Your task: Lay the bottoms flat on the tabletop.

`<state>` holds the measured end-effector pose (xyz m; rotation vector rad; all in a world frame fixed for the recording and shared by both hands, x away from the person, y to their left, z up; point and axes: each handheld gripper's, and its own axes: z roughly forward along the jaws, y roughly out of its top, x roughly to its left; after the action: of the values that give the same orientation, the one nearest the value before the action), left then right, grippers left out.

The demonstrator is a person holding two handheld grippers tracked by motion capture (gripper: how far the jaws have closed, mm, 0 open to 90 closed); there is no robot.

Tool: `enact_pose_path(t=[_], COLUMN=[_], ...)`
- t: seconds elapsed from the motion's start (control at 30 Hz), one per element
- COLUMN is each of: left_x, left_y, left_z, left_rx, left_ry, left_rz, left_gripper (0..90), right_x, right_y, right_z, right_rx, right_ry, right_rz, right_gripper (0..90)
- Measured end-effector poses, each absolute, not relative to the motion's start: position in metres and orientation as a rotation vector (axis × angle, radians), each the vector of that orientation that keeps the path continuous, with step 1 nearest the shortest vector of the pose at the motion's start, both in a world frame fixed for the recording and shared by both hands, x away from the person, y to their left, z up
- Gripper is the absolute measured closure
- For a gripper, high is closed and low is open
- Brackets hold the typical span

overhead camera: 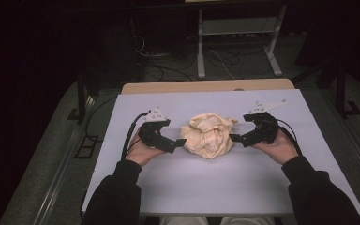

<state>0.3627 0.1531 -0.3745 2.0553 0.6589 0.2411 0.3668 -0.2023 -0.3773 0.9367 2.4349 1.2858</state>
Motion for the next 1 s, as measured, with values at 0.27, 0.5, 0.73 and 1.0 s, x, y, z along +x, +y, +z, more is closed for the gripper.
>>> enact_pose_path(t=[0.27, 0.5, 0.73, 1.0], left_x=[0.371, 0.376, 0.383, 0.390], left_y=[0.150, 0.152, 0.151, 0.143], left_z=[-0.384, -0.393, -0.407, -0.417], left_rx=[2.055, 2.025, 2.029, 2.014], left_ry=[0.697, 0.726, 0.759, 0.772], left_rz=[0.216, 0.198, 0.167, 0.129], left_gripper=[0.0, 0.0, 0.0, 0.0], right_x=[0.377, 0.382, 0.388, 0.395], right_y=[-0.186, -0.173, -0.164, -0.156], right_z=[-0.374, -0.374, -0.375, -0.381], right_rx=[0.922, 0.898, 0.901, 0.924], right_ry=[2.441, 2.458, 2.459, 2.477], right_rz=[1.311, 1.310, 1.323, 1.314], right_gripper=[0.0, 0.0, 0.0, 0.0])
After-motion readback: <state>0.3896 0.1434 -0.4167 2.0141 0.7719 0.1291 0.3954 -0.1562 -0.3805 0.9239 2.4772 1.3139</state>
